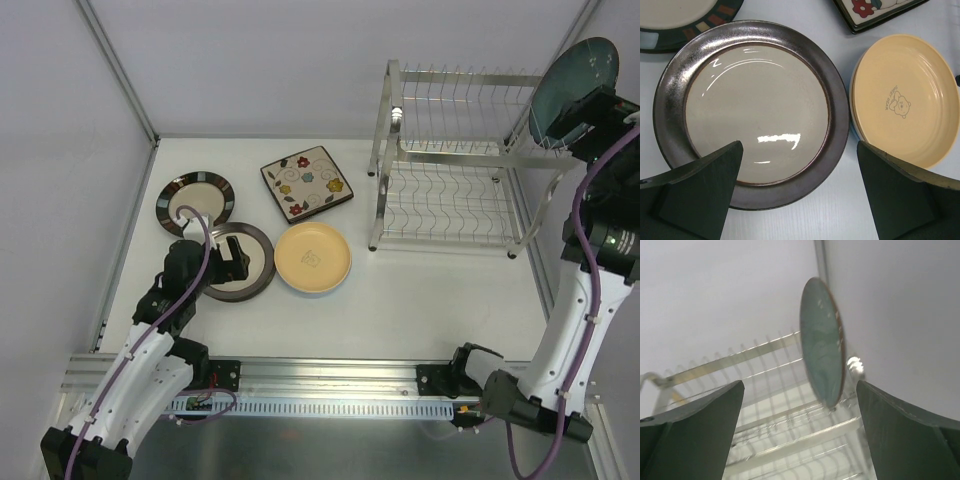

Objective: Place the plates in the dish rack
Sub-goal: Insert the plate into the dish rack, then grab a plate with the left arm

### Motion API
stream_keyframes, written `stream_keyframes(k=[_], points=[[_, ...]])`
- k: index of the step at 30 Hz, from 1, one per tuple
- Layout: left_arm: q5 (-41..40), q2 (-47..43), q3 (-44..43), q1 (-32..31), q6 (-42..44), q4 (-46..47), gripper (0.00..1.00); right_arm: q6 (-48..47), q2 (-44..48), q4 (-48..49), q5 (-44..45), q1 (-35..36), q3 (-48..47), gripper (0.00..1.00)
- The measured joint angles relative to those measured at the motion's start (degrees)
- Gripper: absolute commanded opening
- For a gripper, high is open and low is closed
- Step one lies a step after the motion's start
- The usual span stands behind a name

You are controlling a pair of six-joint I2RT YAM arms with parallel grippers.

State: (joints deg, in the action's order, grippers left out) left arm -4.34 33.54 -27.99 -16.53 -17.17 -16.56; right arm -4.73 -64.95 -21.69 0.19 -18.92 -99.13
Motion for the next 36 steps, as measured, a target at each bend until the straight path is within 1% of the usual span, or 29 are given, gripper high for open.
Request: stream_keyframes(k=[6, 12, 15, 23, 30, 33, 35, 36], points=[[0.85, 2.51, -0.81, 0.0, -1.57, -0.13, 0.99, 7.5, 8.92, -2.6, -4.15, 3.5, 9.55, 0.99], [1.44, 4.0, -1.4, 0.0, -3.96, -0.39, 0.99, 13.03, 15.63, -4.94, -7.23, 10.67, 23.17, 1.0], [2.25, 5.46, -1.6, 0.0, -6.56, -0.44, 0.99, 15.28, 18.16, -6.32, -8.09, 14.03, 29.99, 1.0], [4.09, 12.35, -2.25, 0.0, -14.21, -1.22, 0.99, 21.81, 26.12, -7.3, -8.37, 24.37, 48.0, 1.0], [7.52, 22.8, -7.67, -0.13, -17.27, -1.75, 0.89, 28.81, 30.01, -5.25, -6.54, 33.22, 61.57, 1.0], [8.17, 29.16, -11.87, -1.68, -17.62, -1.68, 0.85, 30.67, 30.38, -4.26, -5.38, 36.24, 64.41, 1.0], [8.5, 33.09, -14.47, -3.19, -17.68, -1.62, 0.78, 31.67, 30.53, -3.54, -4.79, 37.55, 65.64, 1.0], [8.57, 34.95, -15.72, -3.96, -17.62, -1.64, 0.77, 32.02, 30.58, -3.19, -4.42, 38.01, 66.07, 1.0]])
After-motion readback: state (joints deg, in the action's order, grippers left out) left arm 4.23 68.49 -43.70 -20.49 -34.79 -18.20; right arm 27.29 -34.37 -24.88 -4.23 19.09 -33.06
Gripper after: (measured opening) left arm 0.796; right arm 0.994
